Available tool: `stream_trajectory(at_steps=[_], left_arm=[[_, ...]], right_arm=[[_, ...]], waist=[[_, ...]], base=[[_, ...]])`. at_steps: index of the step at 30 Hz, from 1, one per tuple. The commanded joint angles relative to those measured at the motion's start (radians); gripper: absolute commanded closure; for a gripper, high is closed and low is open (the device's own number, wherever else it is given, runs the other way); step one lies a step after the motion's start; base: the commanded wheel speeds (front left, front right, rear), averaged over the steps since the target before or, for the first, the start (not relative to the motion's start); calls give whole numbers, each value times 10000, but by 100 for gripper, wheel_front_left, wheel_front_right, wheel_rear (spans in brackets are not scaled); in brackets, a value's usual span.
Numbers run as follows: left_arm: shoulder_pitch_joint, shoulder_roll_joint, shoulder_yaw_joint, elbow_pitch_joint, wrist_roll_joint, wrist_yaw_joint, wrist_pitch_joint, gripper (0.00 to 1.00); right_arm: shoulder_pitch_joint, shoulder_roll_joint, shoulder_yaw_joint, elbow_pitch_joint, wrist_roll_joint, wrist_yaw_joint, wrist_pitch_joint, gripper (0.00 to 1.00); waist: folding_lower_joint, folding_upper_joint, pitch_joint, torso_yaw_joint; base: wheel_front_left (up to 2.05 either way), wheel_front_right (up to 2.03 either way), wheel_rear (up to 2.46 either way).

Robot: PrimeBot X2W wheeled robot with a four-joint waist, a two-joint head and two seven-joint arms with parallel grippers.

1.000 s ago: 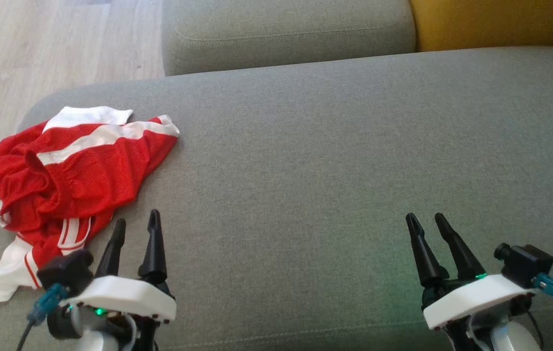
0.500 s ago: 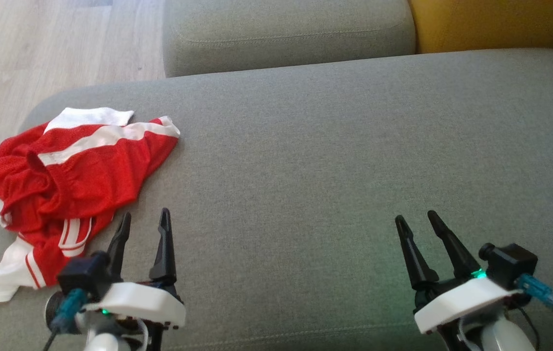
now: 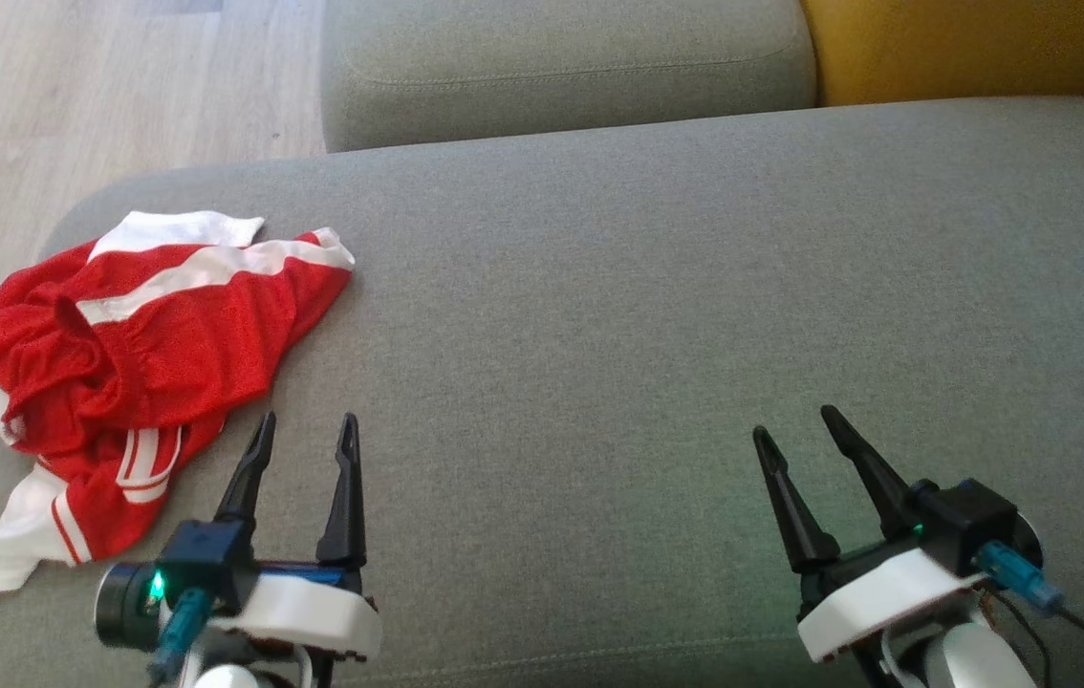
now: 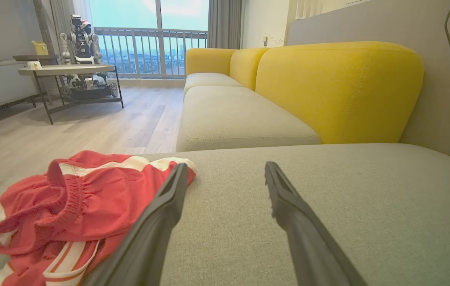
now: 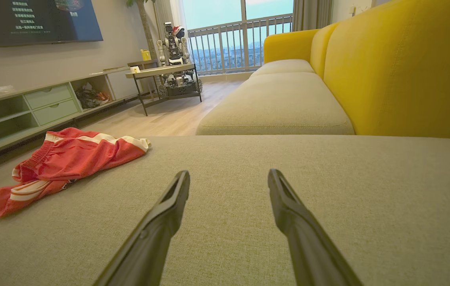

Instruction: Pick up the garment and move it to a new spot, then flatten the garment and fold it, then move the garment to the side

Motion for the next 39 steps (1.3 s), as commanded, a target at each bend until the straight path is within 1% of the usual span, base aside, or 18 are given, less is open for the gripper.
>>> stream_trajectory(at_steps=[1, 11, 20, 26, 32, 39], left_arm=[[-244, 54, 233, -451, 317, 8, -140, 0], [-31, -146, 382, -444, 1265, -171, -431, 0], [32, -440, 790, -85, 1095, -634, -431, 0], [89, -624, 1035, 152, 1009, -835, -431, 0], [60, -744, 1216, 456, 995, -997, -431, 0], [159, -841, 1391, 476, 1024, -1001, -431, 0]], right_arm=[[-559, -118, 260, -414, -302, -2, -188, 0], [-568, -131, 252, -341, -1471, -2, -483, 0], [-578, -131, 191, -123, -1435, -2, -483, 0], [-546, -131, 196, -95, -1442, -2, -483, 0], [-437, -131, 297, -109, -1465, -2, -483, 0], [-246, -131, 384, -126, -1465, -2, -483, 0]], waist=[[0, 0, -3, 8], [0, 0, -17, 44], [0, 0, -15, 79], [0, 0, -46, 140], [0, 0, -106, 571], [0, 0, -214, 1477]], base=[[0, 0, 0], [0, 0, 0], [0, 0, 0], [0, 0, 0], [0, 0, 0], [0, 0, 0]])
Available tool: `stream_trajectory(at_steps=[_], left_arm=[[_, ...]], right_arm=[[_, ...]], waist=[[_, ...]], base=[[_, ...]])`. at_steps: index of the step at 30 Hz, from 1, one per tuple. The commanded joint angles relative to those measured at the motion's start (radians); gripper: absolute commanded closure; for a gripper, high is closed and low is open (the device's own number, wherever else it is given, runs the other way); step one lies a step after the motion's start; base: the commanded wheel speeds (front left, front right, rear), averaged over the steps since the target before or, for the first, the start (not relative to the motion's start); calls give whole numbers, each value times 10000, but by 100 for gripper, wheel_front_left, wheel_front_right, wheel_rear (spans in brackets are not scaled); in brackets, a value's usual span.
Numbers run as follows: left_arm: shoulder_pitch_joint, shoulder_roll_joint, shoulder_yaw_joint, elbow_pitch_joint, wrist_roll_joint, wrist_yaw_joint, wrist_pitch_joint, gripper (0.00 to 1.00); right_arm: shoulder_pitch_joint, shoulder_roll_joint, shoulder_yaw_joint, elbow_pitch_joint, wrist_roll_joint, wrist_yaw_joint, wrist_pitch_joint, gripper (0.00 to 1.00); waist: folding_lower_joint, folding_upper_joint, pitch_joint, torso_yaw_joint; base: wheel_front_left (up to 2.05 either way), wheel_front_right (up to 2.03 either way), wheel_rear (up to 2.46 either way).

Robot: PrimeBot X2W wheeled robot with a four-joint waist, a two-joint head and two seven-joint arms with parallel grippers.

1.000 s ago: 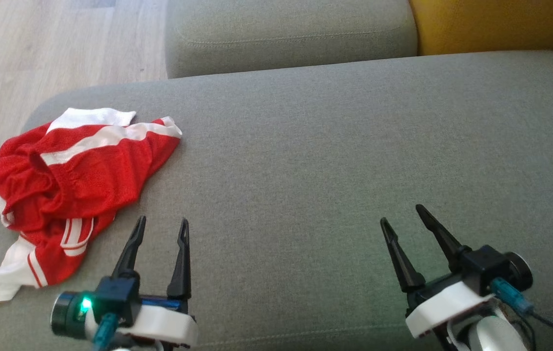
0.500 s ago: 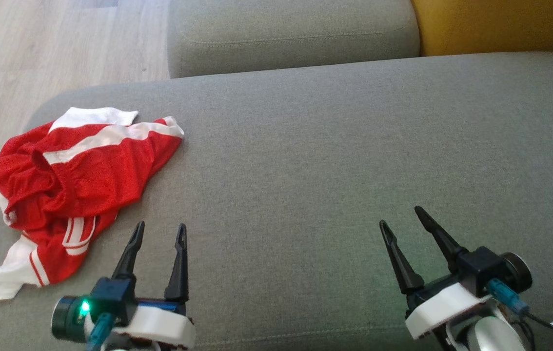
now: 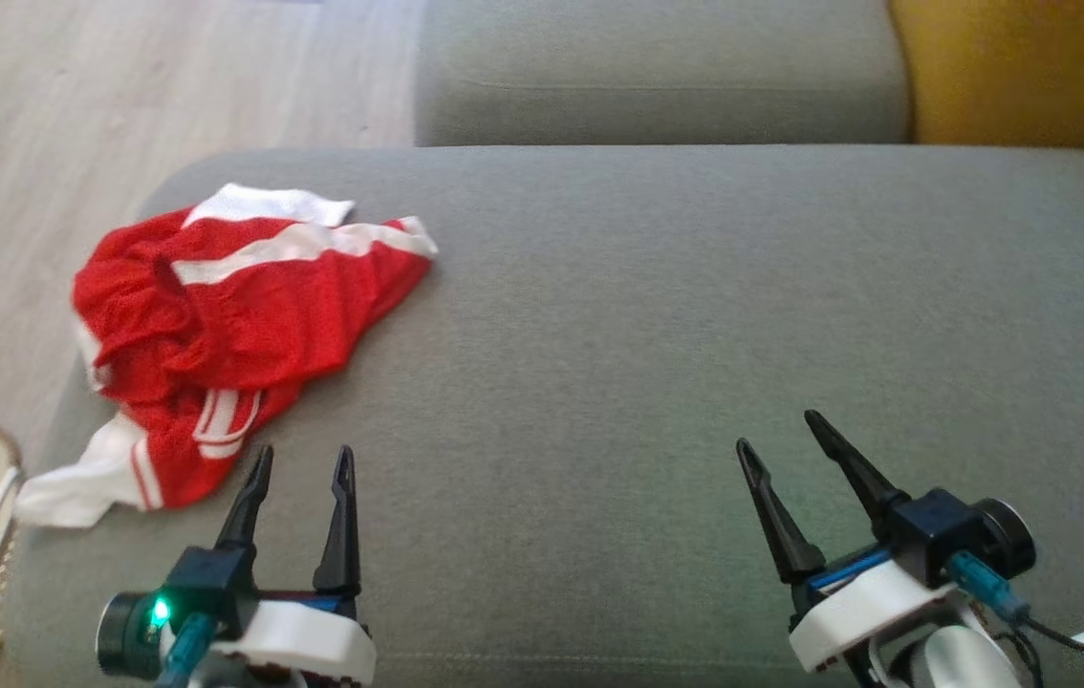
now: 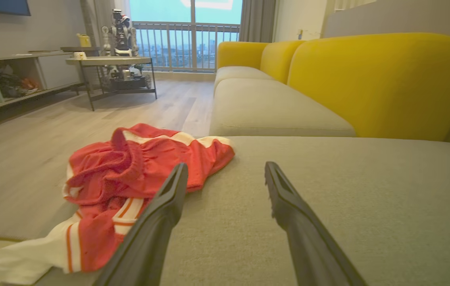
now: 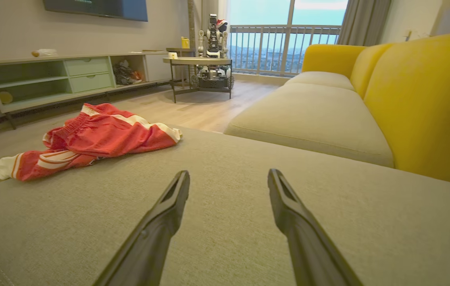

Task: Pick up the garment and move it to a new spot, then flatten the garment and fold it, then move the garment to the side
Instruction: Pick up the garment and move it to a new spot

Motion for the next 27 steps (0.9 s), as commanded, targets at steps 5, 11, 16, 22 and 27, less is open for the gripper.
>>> stream_trajectory(at_steps=[5, 11, 16, 22, 27], left_arm=[[-142, -65, 465, -313, -2, -43, -124, 0], [-25, -92, 557, -278, 20, -84, -124, 0], [65, -106, 642, -275, 25, -100, -124, 0], [27, -117, 823, -314, -121, -123, -124, 0], [-1004, -57, 1044, -349, -32, -350, -124, 0]], right_arm=[[-97, -106, 287, -315, -52, -2, -93, 0], [19, -106, 350, -293, -6, -2, -93, 0], [147, -106, 387, -259, 14, -2, -93, 0], [183, -106, 419, -294, -57, -2, -93, 0], [2, -106, 392, -287, -284, -2, -93, 0]], waist=[[0, 0, -131, 940], [0, 0, -206, 1686], [0, 0, -252, 2151], [0, 0, -96, 2360], [0, 0, 440, 2278]], base=[[0, 0, 0], [0, 0, 0], [0, 0, 0], [0, 0, 0], [0, 0, 0]])
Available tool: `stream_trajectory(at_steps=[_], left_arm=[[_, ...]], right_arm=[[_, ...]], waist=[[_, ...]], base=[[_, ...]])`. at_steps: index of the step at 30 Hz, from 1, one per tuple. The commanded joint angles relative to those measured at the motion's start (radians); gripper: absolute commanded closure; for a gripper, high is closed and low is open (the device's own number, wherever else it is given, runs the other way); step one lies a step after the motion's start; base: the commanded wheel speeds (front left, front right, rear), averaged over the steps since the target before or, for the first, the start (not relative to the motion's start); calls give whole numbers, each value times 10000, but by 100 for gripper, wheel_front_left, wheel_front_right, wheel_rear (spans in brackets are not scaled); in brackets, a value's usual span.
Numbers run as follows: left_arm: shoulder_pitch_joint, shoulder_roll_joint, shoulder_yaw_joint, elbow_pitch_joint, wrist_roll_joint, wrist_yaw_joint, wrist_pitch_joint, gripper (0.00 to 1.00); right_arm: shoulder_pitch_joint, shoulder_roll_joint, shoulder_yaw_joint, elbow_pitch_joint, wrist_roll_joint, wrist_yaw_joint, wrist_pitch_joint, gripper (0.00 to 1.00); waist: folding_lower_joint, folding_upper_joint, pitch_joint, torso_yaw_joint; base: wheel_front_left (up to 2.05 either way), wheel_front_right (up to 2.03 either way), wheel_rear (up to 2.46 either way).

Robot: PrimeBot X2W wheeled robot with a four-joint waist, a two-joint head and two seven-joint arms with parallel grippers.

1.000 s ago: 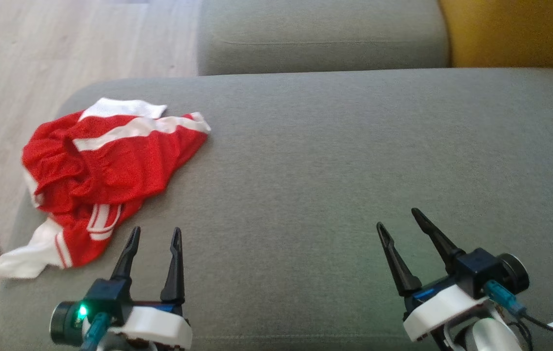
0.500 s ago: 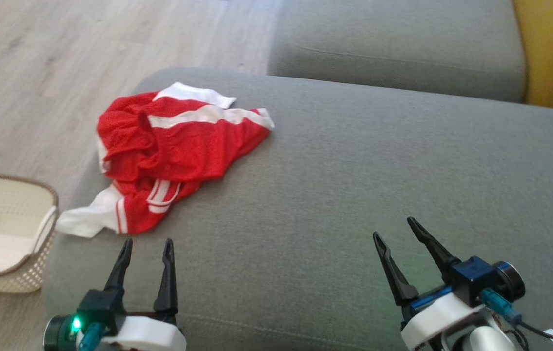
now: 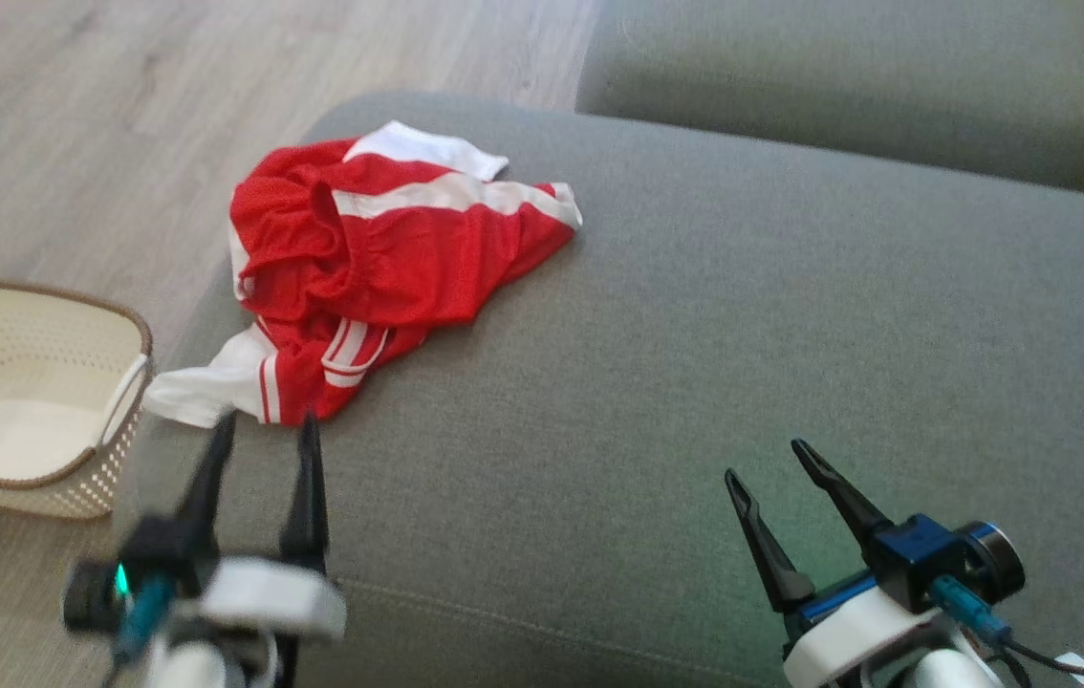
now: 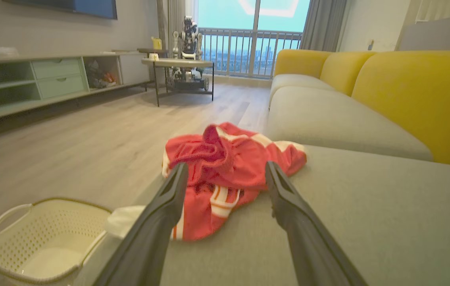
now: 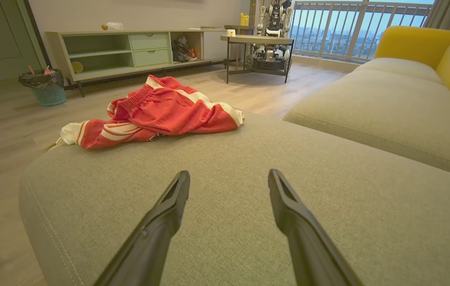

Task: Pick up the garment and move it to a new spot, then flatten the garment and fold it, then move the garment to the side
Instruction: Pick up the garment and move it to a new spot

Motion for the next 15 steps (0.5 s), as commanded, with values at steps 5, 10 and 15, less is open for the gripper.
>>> stream_trajectory(at_steps=[5, 10, 15], left_arm=[[-3305, 486, 825, 763, -35, -446, -124, 0], [-5584, 983, 1202, 2272, -517, -844, 512, 0], [-7558, 1416, 1395, 3725, -867, -1023, 1655, 0]], right_arm=[[-758, -108, 151, -333, -422, -2, -93, 0], [-1079, -108, 0, -415, -691, -2, -93, 0], [-1484, -108, -96, -569, -929, -2, -93, 0]], waist=[[0, 0, 992, -415], [0, 0, 1688, -802], [0, 0, 2562, -1061]], base=[[0, 0, 0], [0, 0, 0], [0, 0, 0]])
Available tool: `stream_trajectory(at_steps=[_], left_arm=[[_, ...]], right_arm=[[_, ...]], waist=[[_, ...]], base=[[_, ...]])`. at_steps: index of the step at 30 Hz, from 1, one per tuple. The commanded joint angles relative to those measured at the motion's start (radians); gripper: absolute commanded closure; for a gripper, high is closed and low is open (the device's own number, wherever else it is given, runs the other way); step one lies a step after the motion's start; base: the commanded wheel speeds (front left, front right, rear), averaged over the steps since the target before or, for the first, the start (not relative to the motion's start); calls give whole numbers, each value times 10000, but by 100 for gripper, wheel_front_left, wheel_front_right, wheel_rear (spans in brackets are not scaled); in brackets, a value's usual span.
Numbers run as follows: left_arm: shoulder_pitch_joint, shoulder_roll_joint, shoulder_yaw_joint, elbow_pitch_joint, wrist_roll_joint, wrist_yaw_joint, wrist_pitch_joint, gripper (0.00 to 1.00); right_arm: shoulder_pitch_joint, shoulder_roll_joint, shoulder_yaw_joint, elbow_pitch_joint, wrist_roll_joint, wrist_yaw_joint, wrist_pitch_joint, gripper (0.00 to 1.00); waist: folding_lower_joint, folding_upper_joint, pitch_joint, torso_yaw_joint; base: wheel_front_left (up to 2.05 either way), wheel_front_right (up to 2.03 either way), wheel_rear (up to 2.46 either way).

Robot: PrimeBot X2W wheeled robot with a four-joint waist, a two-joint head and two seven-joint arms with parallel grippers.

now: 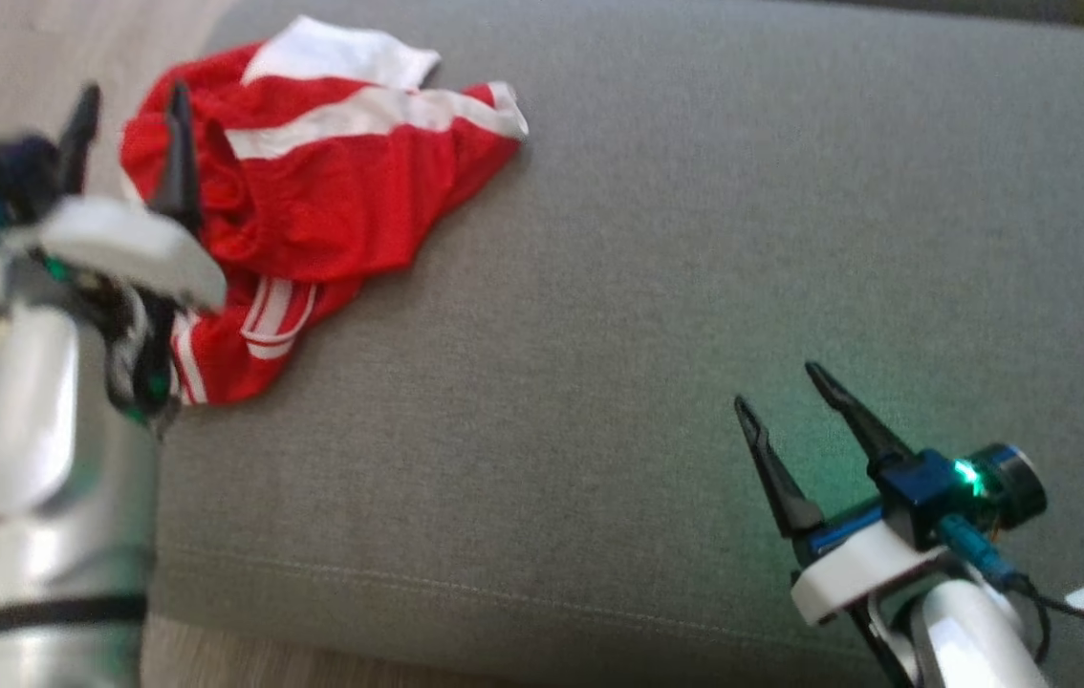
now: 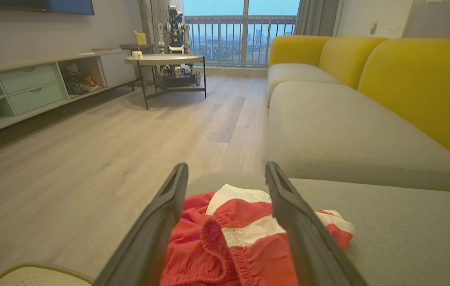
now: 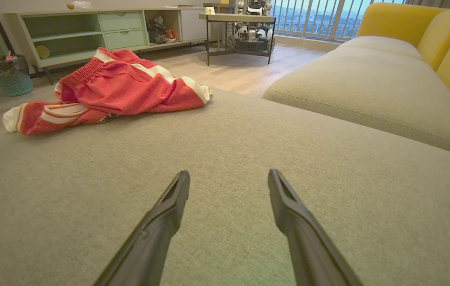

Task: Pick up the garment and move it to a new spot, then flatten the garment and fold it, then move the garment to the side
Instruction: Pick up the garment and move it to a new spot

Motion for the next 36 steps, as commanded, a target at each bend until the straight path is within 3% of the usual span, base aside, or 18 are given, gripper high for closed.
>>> stream_trajectory(at_steps=[1, 13, 23, 24, 25, 36], left_arm=[[-895, 536, 398, 38, -64, -81, 226, 0], [-3797, 1035, 299, 3345, -415, -282, 1932, 0], [-4324, 727, -222, 5357, -470, -476, 2405, 0], [-4317, 688, -293, 5496, -494, -515, 2420, 44], [-4325, 659, -316, 5588, -556, -547, 2352, 100], [-4592, 944, -331, 5672, -893, -645, 146, 100]], right_arm=[[-506, -81, 171, -400, -112, -2, -93, 0], [-1583, -81, 7, -659, -627, -2, -93, 0], [-1998, -81, -150, -699, -915, -2, -93, 0], [-2010, -81, -156, -692, -923, -2, -93, 0], [-2021, -81, -153, -682, -924, -2, -93, 0], [-1991, -81, 68, -521, -530, -2, -93, 0]], waist=[[-2, 0, 698, -278], [-2, 0, 2545, -315], [-2, 0, 3174, -186], [-2, 0, 3178, -175], [-2, 0, 3175, -168], [-2, 0, 2309, -313]], base=[[0, 0, 0], [0, 0, 0], [0, 0, 0], [0, 0, 0], [0, 0, 0], [0, 0, 0]])
